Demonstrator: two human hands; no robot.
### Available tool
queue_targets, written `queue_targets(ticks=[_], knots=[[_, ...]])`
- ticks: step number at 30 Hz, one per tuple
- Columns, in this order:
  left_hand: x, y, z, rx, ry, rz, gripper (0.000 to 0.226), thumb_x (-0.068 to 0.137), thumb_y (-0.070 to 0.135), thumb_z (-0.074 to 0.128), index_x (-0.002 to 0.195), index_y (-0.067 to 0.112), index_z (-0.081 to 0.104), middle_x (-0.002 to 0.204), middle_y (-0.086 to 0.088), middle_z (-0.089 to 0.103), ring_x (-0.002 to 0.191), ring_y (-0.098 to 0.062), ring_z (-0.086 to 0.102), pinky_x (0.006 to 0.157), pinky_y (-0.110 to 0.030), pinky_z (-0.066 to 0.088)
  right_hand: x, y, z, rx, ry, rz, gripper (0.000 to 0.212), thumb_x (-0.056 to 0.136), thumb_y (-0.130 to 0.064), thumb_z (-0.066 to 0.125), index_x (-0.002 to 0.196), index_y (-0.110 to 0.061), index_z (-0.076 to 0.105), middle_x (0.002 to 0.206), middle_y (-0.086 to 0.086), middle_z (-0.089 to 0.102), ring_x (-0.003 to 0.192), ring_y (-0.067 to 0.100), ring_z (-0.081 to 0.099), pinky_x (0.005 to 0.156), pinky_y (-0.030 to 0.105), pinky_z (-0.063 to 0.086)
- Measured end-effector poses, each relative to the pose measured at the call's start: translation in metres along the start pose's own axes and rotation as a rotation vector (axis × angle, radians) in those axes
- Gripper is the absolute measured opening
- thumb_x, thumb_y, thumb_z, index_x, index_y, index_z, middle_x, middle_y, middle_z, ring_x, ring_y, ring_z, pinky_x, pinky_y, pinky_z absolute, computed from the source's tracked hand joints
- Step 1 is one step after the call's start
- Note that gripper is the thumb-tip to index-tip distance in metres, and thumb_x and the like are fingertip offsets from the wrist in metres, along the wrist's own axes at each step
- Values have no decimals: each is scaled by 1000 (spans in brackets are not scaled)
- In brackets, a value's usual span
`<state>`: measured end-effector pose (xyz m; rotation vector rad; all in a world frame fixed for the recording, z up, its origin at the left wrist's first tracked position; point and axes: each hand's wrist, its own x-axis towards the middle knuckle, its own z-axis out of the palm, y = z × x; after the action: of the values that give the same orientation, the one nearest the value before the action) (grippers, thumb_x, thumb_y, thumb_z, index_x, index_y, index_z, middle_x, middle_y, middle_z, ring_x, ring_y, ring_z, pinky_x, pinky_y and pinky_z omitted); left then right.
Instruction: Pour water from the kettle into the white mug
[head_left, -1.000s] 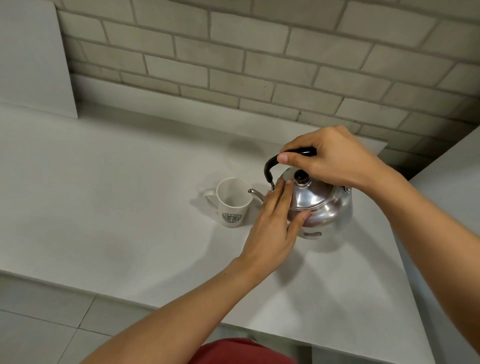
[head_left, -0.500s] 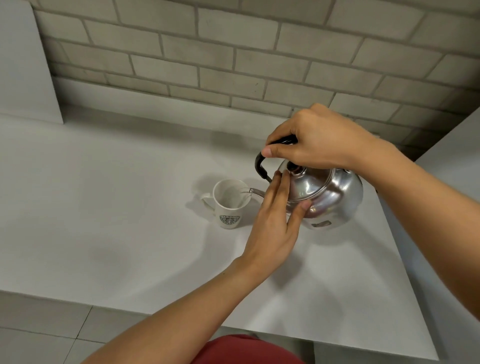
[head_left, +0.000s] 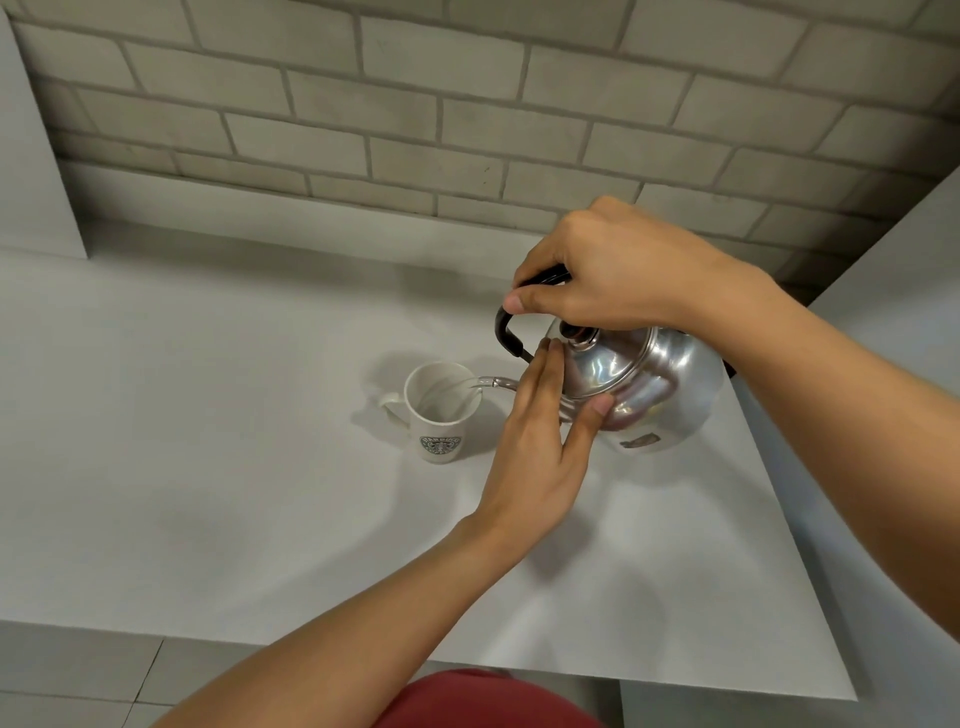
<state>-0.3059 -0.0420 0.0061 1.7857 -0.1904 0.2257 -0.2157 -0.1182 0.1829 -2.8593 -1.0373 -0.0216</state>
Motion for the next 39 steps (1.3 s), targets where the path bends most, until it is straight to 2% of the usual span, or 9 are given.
queue_targets(ticks=[7,11,16,20,23,25,29,35,39], knots=[[1,3,0,-8,12,-8,69,106,51,50,164,24,24,170,4,26,156,-8,24,116,-48,44,4,1,-1,-12,-22,2,30,95,-56,65,107,-36,83,81,-7,79,70,6,61,63,33,50],[3,3,1,-12,20,-12,70,105,52,50,164,24,24,170,3,26,156,-8,24,116,-48,44,6,2,-2,-14,-24,-6,32,94,-58,64,105,-35,83,79,-8,78,70,10,64,62,33,50],[3,4,1,-21,23,-4,70,105,51,50,164,23,25,170,4,26,156,-7,23,116,-48,44,8,1,-3,-36,-28,-24,30,94,-56,65,103,-34,84,73,-11,75,68,7,62,54,25,36],[5,4,1,-20,25,-1,68,107,49,50,164,23,24,169,4,27,155,-6,25,116,-47,45,9,0,-6,-47,-45,-34,31,95,-56,65,103,-33,84,77,-8,77,76,16,65,59,29,45],[6,4,2,-21,30,-7,69,106,50,50,164,24,23,169,4,26,155,-5,23,116,-47,44,9,-1,-9,-46,-49,-48,31,95,-55,65,102,-32,84,75,-9,75,76,15,64,56,23,40],[6,4,2,-28,31,-4,69,106,51,49,164,26,23,169,7,26,154,0,23,116,-46,44,10,-2,-10,-59,-51,-53,31,95,-54,65,101,-31,84,74,-8,74,75,17,63,56,22,38],[6,4,2,-24,41,15,68,106,51,50,164,28,22,166,13,28,143,23,19,115,-44,46,12,-4,-12,-70,-67,-59,32,95,-55,65,102,-30,84,75,-6,74,75,18,63,58,29,40],[6,2,1,6,35,35,66,107,49,50,164,29,22,167,9,29,138,29,16,114,-41,47,12,-4,-12,-66,-77,-55,31,95,-54,65,100,-29,84,71,-8,72,68,7,60,55,26,37],[6,1,0,2,36,44,66,107,47,50,164,28,23,160,18,29,135,33,15,113,-37,49,14,-6,-11,-71,-84,-54,31,95,-53,66,100,-29,84,63,-13,64,62,3,55,53,25,34]])
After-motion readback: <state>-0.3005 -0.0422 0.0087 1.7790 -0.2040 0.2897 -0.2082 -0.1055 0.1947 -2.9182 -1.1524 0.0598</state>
